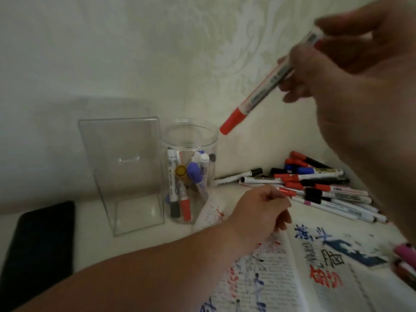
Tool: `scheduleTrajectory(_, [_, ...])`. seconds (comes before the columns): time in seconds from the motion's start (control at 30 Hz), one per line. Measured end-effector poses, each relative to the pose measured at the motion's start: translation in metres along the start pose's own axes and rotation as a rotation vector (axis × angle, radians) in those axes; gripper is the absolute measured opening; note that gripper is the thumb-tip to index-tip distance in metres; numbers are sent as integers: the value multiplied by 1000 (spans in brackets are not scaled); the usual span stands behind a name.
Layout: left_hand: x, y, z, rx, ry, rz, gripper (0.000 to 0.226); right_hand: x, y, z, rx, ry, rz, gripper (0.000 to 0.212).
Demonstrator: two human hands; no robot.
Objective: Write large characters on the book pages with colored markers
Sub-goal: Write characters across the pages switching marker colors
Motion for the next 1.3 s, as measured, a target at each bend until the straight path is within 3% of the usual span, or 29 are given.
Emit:
scheduleTrajectory(0.07, [-1,-1,0,21,1,-6,17,7,14,-26,-77,-15,97,18])
scheduleTrajectory(0.17, [-2,-2,0,99,4,3,17,15,16,-70,-110,81,86,11])
scheduleTrajectory(0.23, [-2,-2,0,123,7,4,16,13,-4,-97,-357,324,-10,8])
scheduleTrajectory(0.3, [-2,-2,-1,135,7,-3,12,-1,-22,-117,-616,638,-76,20])
scheduleTrajectory(0.33, [-2,-2,-1,135,6,-6,11,-6,-28,-120,-650,709,-78,29])
scheduleTrajectory(0.4, [-3,-2,-1,128,8,-15,11,-3,-25,-109,-541,607,-3,38])
scheduleTrajectory(0.47, [-2,-2,0,111,6,-27,14,8,-20,-73,-380,294,67,30])
scheduleTrajectory(0.53, [-2,-2,0,88,1,-22,16,14,-40,-35,-390,129,-28,24])
scheduleTrajectory(0.6, [-1,-2,-1,75,-8,-21,18,6,-85,-11,-700,284,-223,18])
scheduleTrajectory(0.67, [0,-1,-1,70,-28,-20,18,-21,-136,4,-1016,623,-410,15])
scheduleTrajectory(0.77, [2,1,-1,78,-49,-20,18,-63,-176,12,-1111,901,-440,8])
scheduleTrajectory(0.97, [3,3,0,113,-70,-37,14,-79,-185,-8,-1124,903,-306,24])
scheduleTrajectory(1.07, [4,3,0,120,-85,-55,14,-83,-185,-23,-1211,994,-232,5])
scheduleTrajectory(1.13, [4,3,0,125,-92,-61,16,-85,-184,-28,-1223,1011,-202,10])
scheduleTrajectory(1.3, [4,3,1,118,-106,-81,15,-79,-168,3,-1224,960,-461,12])
Point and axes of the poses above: each hand's wrist, its own x-axis towards the middle knuckle, its own z-axis out of the back of the hand, y = z × x, the point moved 6 cm from there along x, towards the middle knuckle, and after that the axes turned 3 degrees about -z, right-handed, at the moved point
